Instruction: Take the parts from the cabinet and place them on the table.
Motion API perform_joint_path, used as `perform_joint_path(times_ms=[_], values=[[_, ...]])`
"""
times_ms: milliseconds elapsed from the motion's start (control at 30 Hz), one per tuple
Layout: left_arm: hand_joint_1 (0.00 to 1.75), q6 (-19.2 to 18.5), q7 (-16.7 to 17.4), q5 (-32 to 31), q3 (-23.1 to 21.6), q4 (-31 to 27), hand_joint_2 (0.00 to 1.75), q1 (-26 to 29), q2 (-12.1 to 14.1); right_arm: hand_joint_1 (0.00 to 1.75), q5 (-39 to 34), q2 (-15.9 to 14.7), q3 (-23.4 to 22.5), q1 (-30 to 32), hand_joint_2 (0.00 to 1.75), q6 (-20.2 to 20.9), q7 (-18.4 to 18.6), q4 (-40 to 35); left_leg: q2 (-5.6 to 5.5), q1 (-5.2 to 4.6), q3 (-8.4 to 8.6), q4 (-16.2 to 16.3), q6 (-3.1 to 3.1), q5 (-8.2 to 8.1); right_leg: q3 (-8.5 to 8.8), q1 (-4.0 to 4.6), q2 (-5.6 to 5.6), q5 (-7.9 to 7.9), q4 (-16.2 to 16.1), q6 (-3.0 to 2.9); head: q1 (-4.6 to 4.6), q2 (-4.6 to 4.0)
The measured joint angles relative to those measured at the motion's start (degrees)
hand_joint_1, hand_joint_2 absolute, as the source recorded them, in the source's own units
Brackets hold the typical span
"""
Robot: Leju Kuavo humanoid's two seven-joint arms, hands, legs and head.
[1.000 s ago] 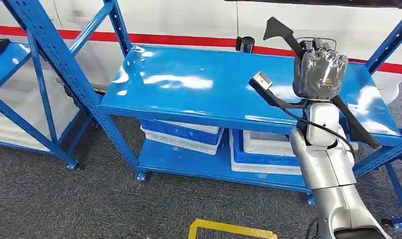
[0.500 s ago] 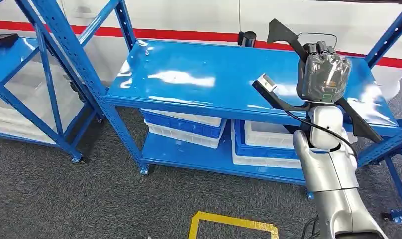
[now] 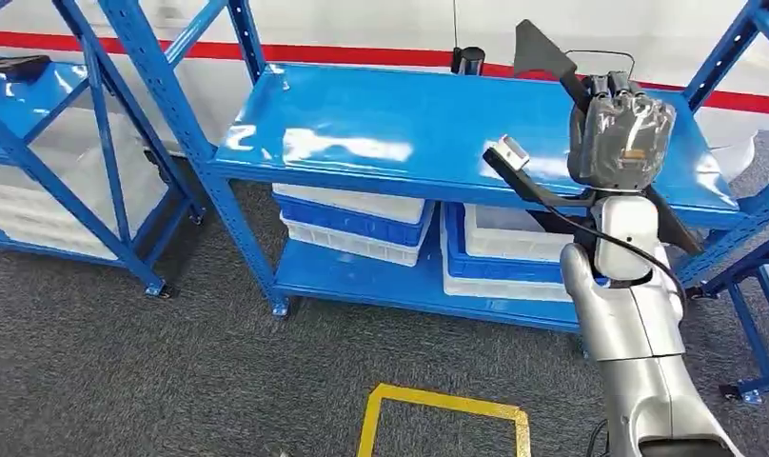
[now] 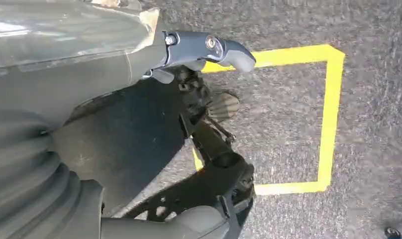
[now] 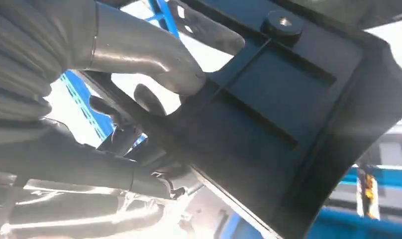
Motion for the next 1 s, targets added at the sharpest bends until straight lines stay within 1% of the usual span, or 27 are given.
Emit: perform_joint_path(times_ms=[33,67,100,167,200,233,267,300,333,367,400,433,500,533,567,600,667,700,733,767,800,833,867,900,933,967,1000], values=[[0.00,0.04,-0.02,0.06,0.00,0.02,1.75,0.09,-0.02,1.75,0.00,-0.04,-0.15,0.08,1.75,0.00,0.00,-0.02,0.09,0.07,-0.70,-0.87,0.51,1.03,-0.01,0.30,0.06,0.64,-0.46,0.47,0.04,0.00],[0.00,0.07,-0.02,0.06,0.00,0.02,1.75,0.00,-0.07,1.75,0.00,-0.11,-0.39,0.09,1.75,-0.04,0.00,-0.06,0.57,0.56,-0.62,-1.52,0.82,2.27,-1.07,0.13,0.12,-1.03,0.71,0.08,-0.02,0.00],[0.00,0.13,-0.07,0.09,0.00,0.02,1.75,-0.07,-0.09,1.75,0.00,-0.15,-0.50,-0.10,1.75,-0.09,-0.02,-0.09,0.51,0.65,-1.59,-1.65,1.50,3.23,-2.49,0.34,0.16,-4.22,3.45,-0.60,0.35,0.00],[0.00,0.13,-0.07,0.11,0.00,0.02,1.75,0.05,-0.24,1.75,0.00,-0.20,-0.87,-0.06,1.75,-0.11,-0.18,-0.11,0.53,0.58,-3.42,-1.62,1.45,4.62,-4.70,0.32,0.17,-9.87,12.11,-1.12,0.66,0.00],[0.00,0.17,-0.07,0.17,0.00,0.04,1.75,0.09,-0.22,1.75,0.00,-0.20,-1.00,0.05,1.75,-0.13,-0.46,-0.11,0.56,0.58,-4.44,-1.51,1.42,5.32,-5.55,0.32,0.17,-11.46,16.38,-0.81,0.70,0.00],[0.00,0.24,-0.09,0.33,0.00,0.04,1.75,0.13,-0.22,1.75,0.00,-0.20,-1.14,0.19,1.75,-0.13,-0.72,-0.11,0.58,0.58,-5.35,-1.47,1.33,5.99,-5.45,0.23,0.17,-11.41,18.64,-0.21,0.74,0.00],[0.00,0.28,-0.09,0.46,0.00,0.04,1.75,0.14,-0.24,1.75,0.00,-0.18,-1.27,0.28,1.75,-0.13,-0.87,-0.11,0.61,0.62,-6.17,-1.42,1.19,6.62,-4.20,0.11,0.16,-10.35,18.25,0.55,0.72,0.00],[0.00,0.31,-0.13,0.57,0.00,0.04,1.75,0.14,-0.24,1.75,0.00,-0.15,-1.36,0.28,1.75,-0.13,-1.14,-0.11,0.61,0.68,-7.00,-1.28,0.99,7.16,-1.83,-0.04,0.15,-8.80,15.70,1.32,0.77,0.00],[0.00,0.39,-0.22,0.70,0.00,0.04,1.75,0.14,-0.26,1.75,0.00,-0.11,-1.51,0.17,1.75,-0.13,-1.57,-0.13,0.60,0.84,-7.92,-0.88,0.67,7.65,1.75,-0.24,0.13,-7.46,10.85,1.96,0.74,0.00],[0.00,0.46,-0.24,0.76,0.00,0.04,1.75,0.13,-0.26,1.75,0.00,0.00,-1.71,0.07,1.75,-0.15,-1.93,-0.13,0.55,0.83,-8.52,-0.31,0.31,7.90,5.25,-0.51,0.07,-7.23,5.96,2.11,0.79,0.00],[0.00,0.52,-0.42,0.79,0.00,0.02,1.75,0.06,-0.22,1.75,0.00,0.17,-1.86,-0.12,1.75,-0.15,-2.14,-0.13,0.50,0.44,-9.49,0.38,-0.04,8.11,8.96,-0.27,0.14,-9.08,1.00,1.79,1.09,0.00],[0.00,0.72,-0.44,0.85,0.00,0.04,1.75,0.06,-0.26,1.75,0.00,0.39,-2.08,-0.09,1.75,-0.22,-2.38,-0.20,0.50,0.40,-9.75,0.63,-0.30,8.58,9.09,-0.06,0.44,-9.77,-0.14,1.08,0.81,0.00],[0.00,0.98,-0.74,0.92,0.02,0.06,1.75,0.16,-0.22,1.75,0.00,0.57,-2.32,0.02,1.75,-0.24,-2.54,-0.20,0.43,0.57,-9.95,0.49,-0.86,9.63,8.30,0.11,0.38,-9.40,0.44,0.59,0.92,0.00],[0.00,1.01,-0.79,0.94,0.00,0.07,1.75,0.23,-0.20,1.75,0.00,0.77,-2.32,0.03,1.75,-0.24,-2.56,-0.20,0.37,0.58,-10.23,0.49,-1.28,10.01,7.34,-0.15,0.28,-8.92,0.27,-0.20,0.90,0.00],[0.00,1.07,-0.79,1.07,0.00,0.13,1.75,0.23,-0.22,1.75,0.00,0.81,-2.32,-0.13,1.75,-0.24,-2.56,-0.15,0.34,0.91,-10.72,0.96,-1.59,8.85,7.55,-0.47,0.17,-8.31,0.26,-0.96,1.01,0.00],[0.00,1.09,-0.85,1.14,0.00,0.13,1.75,0.24,-0.26,1.75,0.00,1.03,-2.34,-0.16,1.75,-0.26,-2.56,-0.17,0.35,0.94,-11.35,2.85,-2.04,5.73,6.77,-0.43,0.13,-7.79,0.25,-1.69,0.63,0.00],[0.00,1.16,-0.94,1.29,0.02,0.13,1.75,0.09,-0.24,1.75,0.00,1.24,-2.38,-0.19,1.75,-0.26,-2.58,-0.17,0.38,1.16,-13.63,11.95,-2.77,-1.52,5.23,-0.28,0.12,-6.42,0.34,-2.02,0.57,0.00],[0.00,1.16,-0.94,1.31,0.02,0.13,1.75,0.01,-0.26,1.75,0.00,1.27,-2.38,-0.14,1.75,-0.26,-2.58,-0.17,0.38,1.17,-14.49,16.25,-2.90,-3.47,4.54,-0.18,0.11,-5.89,0.36,-2.05,0.52,0.00],[0.00,1.16,-0.96,1.38,0.00,0.13,1.75,-0.01,-0.26,1.75,0.00,1.29,-2.38,-0.03,1.75,-0.26,-2.58,-0.17,0.38,1.16,-14.62,19.19,-2.87,-3.74,3.76,-0.04,0.11,-5.29,0.38,-2.01,0.50,0.00],[0.00,1.16,-0.96,1.44,0.02,0.13,1.75,-0.02,-0.26,1.75,0.00,1.36,-2.40,0.07,1.75,-0.26,-2.60,-0.17,0.37,1.16,-13.40,19.04,-2.63,-2.30,3.01,0.09,0.12,-4.71,0.43,-1.95,0.55,0.00],[0.00,1.16,-0.96,1.46,0.02,0.13,1.75,-0.01,-0.28,1.75,0.00,1.38,-2.47,0.14,1.75,-0.26,-2.60,-0.17,0.34,1.12,-11.46,17.02,-2.30,-0.66,2.49,0.24,0.14,-4.29,0.43,-1.97,0.52,0.00],[0.00,1.16,-0.92,1.46,0.02,0.13,1.75,0.09,-0.28,1.75,0.00,1.44,-2.56,0.13,1.75,-0.28,-2.62,-0.17,0.27,1.00,-8.07,12.50,-1.72,1.17,2.02,0.46,0.20,-3.84,0.42,-1.88,0.50,0.00],[0.00,1.16,-0.92,1.55,0.02,0.13,1.75,0.25,-0.24,1.75,0.00,1.46,-2.62,0.13,1.75,-0.28,-2.64,-0.28,-0.03,0.78,-4.04,6.83,-0.75,2.07,1.74,0.61,0.29,-3.40,0.41,-1.80,0.52,0.00],[0.00,1.16,-0.92,1.57,0.02,0.13,1.75,0.24,-0.04,1.75,0.00,1.46,-2.71,0.16,1.75,-0.31,-2.64,-0.41,-0.28,0.40,-1.21,2.10,0.50,0.53,1.53,0.24,0.22,-3.07,0.39,-1.65,0.65,0.00],[0.00,1.16,-0.96,1.55,0.02,0.13,1.75,0.28,-0.17,1.75,0.00,1.44,-2.84,0.02,1.75,-0.35,-2.71,-0.46,-0.17,0.33,0.35,-0.58,0.56,-0.13,1.42,0.52,0.14,-2.69,0.36,-1.12,0.78,0.00],[0.00,1.16,-0.94,1.55,0.02,0.13,1.75,0.30,-0.09,1.75,0.00,1.49,-2.86,0.13,1.75,-0.37,-2.73,-0.46,-0.35,-0.15,0.33,-0.62,0.55,0.00,1.31,0.05,0.00,-2.24,0.13,-0.47,0.59,0.00],[0.00,1.14,-0.92,1.62,0.02,0.15,1.75,0.36,-0.09,1.75,0.00,1.60,-2.88,0.29,1.75,-0.39,-2.88,-0.46,-0.35,-0.48,0.01,-0.72,1.02,0.60,1.25,-0.35,-0.02,-1.60,-0.23,0.01,0.64,0.00]])
